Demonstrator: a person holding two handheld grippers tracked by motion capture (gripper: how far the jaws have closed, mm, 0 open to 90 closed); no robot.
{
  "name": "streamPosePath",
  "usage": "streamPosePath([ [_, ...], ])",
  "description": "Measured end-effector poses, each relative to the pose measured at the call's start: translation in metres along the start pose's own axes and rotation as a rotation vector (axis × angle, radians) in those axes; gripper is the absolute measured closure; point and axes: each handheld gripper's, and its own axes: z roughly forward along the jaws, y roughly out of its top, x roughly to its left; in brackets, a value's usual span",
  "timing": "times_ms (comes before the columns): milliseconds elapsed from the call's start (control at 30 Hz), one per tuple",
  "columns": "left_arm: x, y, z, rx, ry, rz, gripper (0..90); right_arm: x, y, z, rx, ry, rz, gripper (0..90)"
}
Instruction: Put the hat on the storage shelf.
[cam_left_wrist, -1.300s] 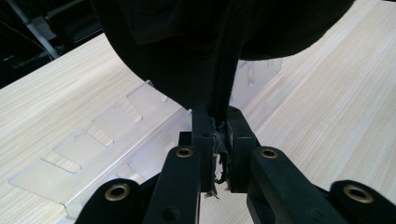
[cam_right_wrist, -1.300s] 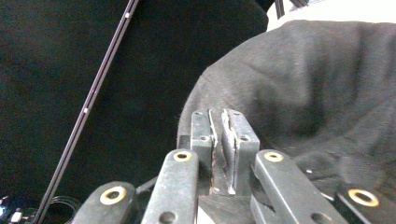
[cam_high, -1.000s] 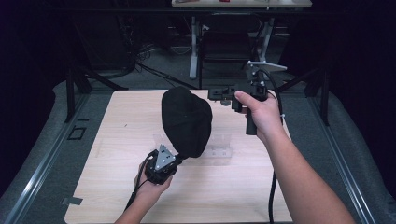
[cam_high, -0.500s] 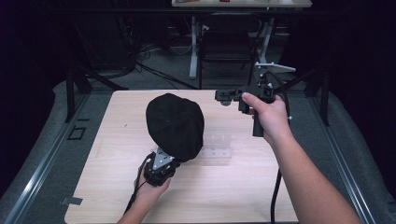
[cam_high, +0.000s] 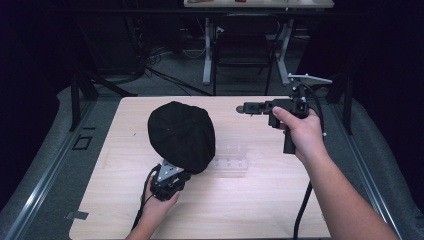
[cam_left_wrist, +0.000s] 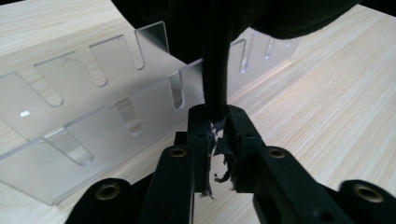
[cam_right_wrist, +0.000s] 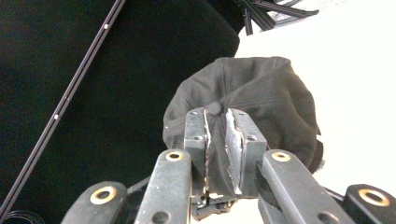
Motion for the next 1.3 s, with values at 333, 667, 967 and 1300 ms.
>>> streamPosePath([
  [333, 0.009, -0.002, -0.012, -0.036, 0.002, -0.051, 59.2, -0.005, -0.012, -0.009, 0.002, -0.038, -0.022, 76.1],
  [667, 0.020, -0.007, -0.033, -0.039, -0.007, -0.092, 48.7, -0.010, -0.033, -0.016, -0.008, -0.162, -0.092, 74.3],
  [967, 0.022, -0.012, -0.052, -0.045, 0.001, -0.084, 48.2, -0.018, -0.060, -0.017, -0.017, -0.285, -0.186, 70.9],
  [1300, 0.031, -0.029, -0.056, -0.065, 0.052, -0.099, 46.8, -0.046, -0.095, -0.020, -0.018, -0.362, -0.256, 65.4],
])
